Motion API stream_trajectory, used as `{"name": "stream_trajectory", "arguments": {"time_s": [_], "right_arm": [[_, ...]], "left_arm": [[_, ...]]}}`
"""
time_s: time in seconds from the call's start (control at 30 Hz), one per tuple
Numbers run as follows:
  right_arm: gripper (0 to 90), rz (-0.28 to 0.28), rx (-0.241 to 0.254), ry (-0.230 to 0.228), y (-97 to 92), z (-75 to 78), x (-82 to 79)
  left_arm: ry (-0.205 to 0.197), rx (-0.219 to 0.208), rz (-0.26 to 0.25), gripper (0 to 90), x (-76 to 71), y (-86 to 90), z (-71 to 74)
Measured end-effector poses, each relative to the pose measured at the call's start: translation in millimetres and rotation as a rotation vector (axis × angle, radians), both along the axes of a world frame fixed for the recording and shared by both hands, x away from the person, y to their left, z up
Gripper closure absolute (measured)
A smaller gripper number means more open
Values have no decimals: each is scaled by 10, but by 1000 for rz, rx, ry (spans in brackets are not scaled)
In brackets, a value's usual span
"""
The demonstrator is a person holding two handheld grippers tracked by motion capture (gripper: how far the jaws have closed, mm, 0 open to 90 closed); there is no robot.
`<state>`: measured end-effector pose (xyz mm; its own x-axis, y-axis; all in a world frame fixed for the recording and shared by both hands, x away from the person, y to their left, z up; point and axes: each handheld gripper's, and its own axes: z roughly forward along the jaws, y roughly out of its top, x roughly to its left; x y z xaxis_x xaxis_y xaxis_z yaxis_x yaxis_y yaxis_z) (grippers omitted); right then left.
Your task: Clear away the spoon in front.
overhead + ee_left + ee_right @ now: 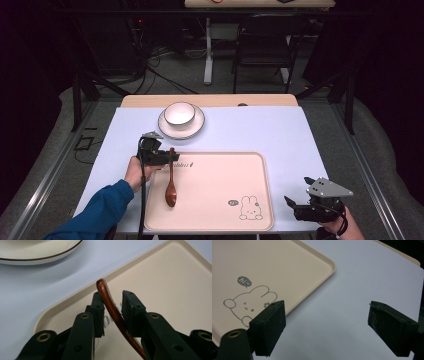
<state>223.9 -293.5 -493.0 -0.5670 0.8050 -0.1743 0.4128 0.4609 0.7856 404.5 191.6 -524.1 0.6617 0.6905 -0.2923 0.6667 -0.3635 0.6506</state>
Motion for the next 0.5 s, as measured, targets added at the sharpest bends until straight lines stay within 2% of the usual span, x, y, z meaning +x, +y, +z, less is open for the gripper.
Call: {"name": "stream_trajectory", "arguments": {"time_s": [0.3, 0.5], "right_arm": [[141, -2, -1, 2, -3, -2, -6], [142, -2, -1, 1, -3, 1, -14]], "left_arm": [[12, 8, 13, 711, 16, -20, -57], [-11, 67, 19, 692, 21, -79, -91]]}}
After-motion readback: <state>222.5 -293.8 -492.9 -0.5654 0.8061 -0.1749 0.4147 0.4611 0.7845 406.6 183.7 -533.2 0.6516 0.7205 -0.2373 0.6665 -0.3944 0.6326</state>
